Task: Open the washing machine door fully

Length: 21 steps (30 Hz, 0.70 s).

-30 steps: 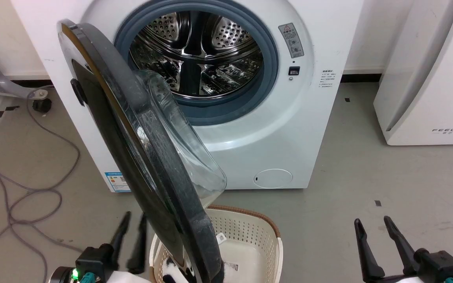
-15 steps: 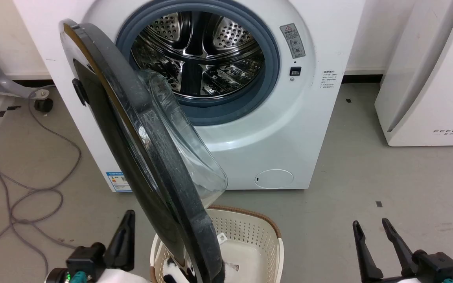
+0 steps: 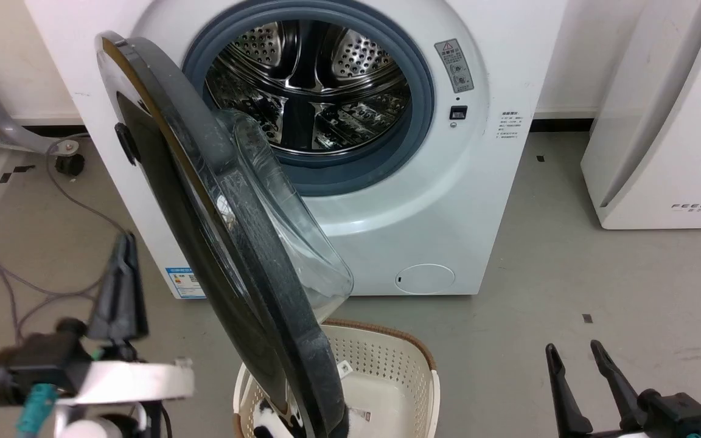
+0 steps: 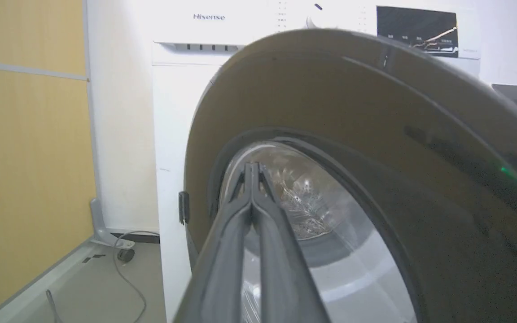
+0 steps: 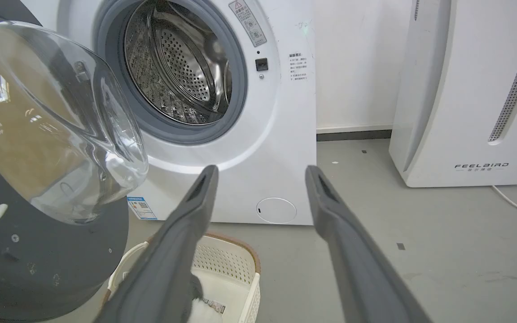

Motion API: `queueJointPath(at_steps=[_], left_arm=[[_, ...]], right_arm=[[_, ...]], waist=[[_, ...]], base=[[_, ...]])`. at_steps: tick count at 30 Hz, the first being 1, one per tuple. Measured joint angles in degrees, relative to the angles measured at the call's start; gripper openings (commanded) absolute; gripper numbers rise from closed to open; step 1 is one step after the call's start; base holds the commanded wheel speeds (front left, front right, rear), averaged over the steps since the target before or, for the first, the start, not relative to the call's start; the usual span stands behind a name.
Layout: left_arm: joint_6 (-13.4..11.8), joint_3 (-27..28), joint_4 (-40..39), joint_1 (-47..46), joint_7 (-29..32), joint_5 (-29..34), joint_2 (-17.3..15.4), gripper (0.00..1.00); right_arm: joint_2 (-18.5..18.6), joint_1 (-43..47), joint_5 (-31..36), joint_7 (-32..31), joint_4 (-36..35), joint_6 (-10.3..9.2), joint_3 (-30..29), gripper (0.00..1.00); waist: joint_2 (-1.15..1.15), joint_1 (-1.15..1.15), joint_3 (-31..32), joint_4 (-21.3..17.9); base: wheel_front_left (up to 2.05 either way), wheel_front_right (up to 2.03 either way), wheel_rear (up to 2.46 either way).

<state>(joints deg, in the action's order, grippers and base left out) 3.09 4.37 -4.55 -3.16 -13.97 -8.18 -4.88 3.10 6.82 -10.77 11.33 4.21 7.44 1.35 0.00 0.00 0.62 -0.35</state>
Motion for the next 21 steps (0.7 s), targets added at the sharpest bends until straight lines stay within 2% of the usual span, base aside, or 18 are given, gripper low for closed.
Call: queueJointPath(at_steps=[6, 12, 16, 21], left_arm=[[-0.93, 0.41, -11.72, -3.54, 1.36, 0.45, -1.27, 0.0], [-0.09, -2.3, -24.04, -7.95, 1.46, 0.04, -1.25, 0.0], [1.21, -6.43, -28.53, -8.93, 3.52, -1.53, -1.18, 0.0], [2.59, -16.16, -31.86, -7.98, 8.54, -3.59, -0.3, 0.0]], right_arm=[[0.0, -0.01, -0.33, 0.46, 0.18, 0.0, -0.03, 1.0], [0.0, -0.03, -0.57, 0.97, 0.3, 0.0, 0.04, 1.0], [-0.01, -0.03, -0.79, 1.16, 0.31, 0.0, 0.15, 1.0], [-0.01, -0.03, -0.89, 1.59, 0.4, 0.0, 0.02, 1.0]], waist=[[0.0, 0.0, -0.15, -0.17], [0.0, 0.0, -0.72, -0.36], [0.0, 0.0, -1.16, -0.61], [0.0, 0.0, -1.31, -0.64]], base=[[0.0, 0.0, 0.0], [0.0, 0.0, 0.0], [0.0, 0.0, 0.0], [0.0, 0.0, 0.0]])
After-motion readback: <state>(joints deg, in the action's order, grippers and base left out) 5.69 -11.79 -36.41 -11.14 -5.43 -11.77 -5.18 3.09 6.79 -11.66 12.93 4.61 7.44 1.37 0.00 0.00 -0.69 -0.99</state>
